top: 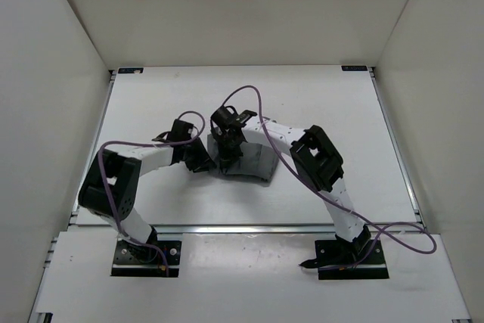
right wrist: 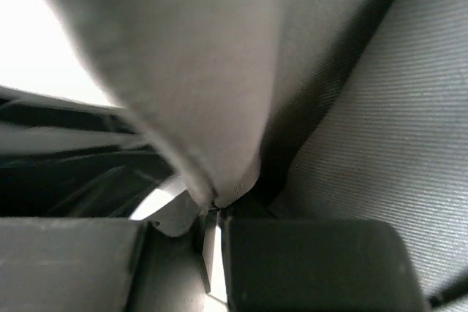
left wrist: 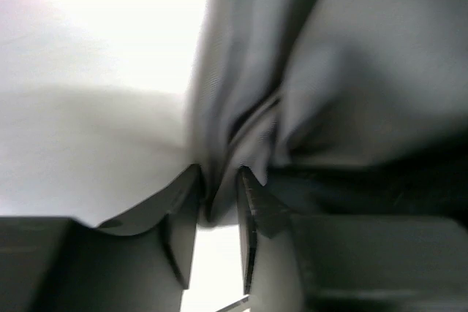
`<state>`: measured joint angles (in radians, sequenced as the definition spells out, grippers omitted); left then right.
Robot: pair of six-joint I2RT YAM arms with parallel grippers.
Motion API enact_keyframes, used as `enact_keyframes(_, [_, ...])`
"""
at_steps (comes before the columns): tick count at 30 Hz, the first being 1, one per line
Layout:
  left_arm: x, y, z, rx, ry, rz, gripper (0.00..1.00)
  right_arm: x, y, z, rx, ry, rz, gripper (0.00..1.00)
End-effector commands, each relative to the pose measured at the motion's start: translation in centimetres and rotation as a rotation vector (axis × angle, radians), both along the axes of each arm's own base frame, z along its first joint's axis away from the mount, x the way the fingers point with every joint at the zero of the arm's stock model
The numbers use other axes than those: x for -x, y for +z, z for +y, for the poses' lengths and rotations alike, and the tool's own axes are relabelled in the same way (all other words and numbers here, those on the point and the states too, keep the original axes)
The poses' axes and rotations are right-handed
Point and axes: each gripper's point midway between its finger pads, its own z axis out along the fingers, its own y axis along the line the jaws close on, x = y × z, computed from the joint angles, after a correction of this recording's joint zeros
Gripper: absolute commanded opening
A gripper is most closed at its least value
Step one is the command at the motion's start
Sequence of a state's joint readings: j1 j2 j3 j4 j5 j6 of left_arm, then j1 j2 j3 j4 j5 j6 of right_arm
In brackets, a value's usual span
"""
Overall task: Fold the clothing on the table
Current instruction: Fold the skirt
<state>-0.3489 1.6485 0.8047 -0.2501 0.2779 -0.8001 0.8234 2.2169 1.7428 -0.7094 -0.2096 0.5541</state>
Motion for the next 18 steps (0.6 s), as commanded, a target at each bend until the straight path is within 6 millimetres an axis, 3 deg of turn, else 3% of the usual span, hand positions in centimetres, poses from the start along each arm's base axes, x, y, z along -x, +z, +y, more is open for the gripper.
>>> enact_keyframes(1, [1.3, 1.1, 3.0, -0.012, 0.100, -0.009, 0.40, 0.6, -3.1, -4.0, 0.283, -0.081, 0.022, 0.00])
enact_keyframes(4, [-0.2, 4.9, 5.2, 0.016, 0.232, -0.115, 0.44, 0.1, -3.1, -7.8, 0.437, -0.161, -0.010, 0.00])
enact_keyframes(8, [-1.7, 8.7, 7.6, 0.062, 0.329, -0.212, 0.44, -0.3, -2.3, -9.9, 0.454, -0.183, -0.021, 0.03])
enact_keyframes(9, [-1.7, 9.1, 8.0, 0.066, 0.337, -0.218, 0.44, -0.3, -1.5, -9.6, 0.442, -0.169, -0.039, 0.08])
enact_keyframes(11, [-2.0, 9.6, 8.8, 0.058, 0.344, -0.232, 0.45, -0.7, 0.7, -8.0, 0.369, -0.137, -0.087, 0.28])
enact_keyframes(14, [-1.9, 9.6, 10.2, 0.041, 0.357, -0.216, 0.47, -1.5, 6.6, -5.3, 0.227, -0.129, -0.174, 0.46])
enact_keyframes(15, [-1.6, 9.3, 10.7, 0.039, 0.364, -0.207, 0.47, -1.4, 7.4, -4.6, 0.210, -0.111, -0.196, 0.58])
enact_keyframes(17, [-1.4, 8.9, 11.2, 0.035, 0.366, -0.196, 0.47, -1.5, 11.9, -3.2, 0.127, -0.091, -0.267, 0.65])
enact_keyframes(18, [-1.3, 8.6, 12.1, 0.034, 0.390, -0.191, 0.47, -1.3, 13.0, -2.7, 0.100, -0.080, -0.279, 0.70])
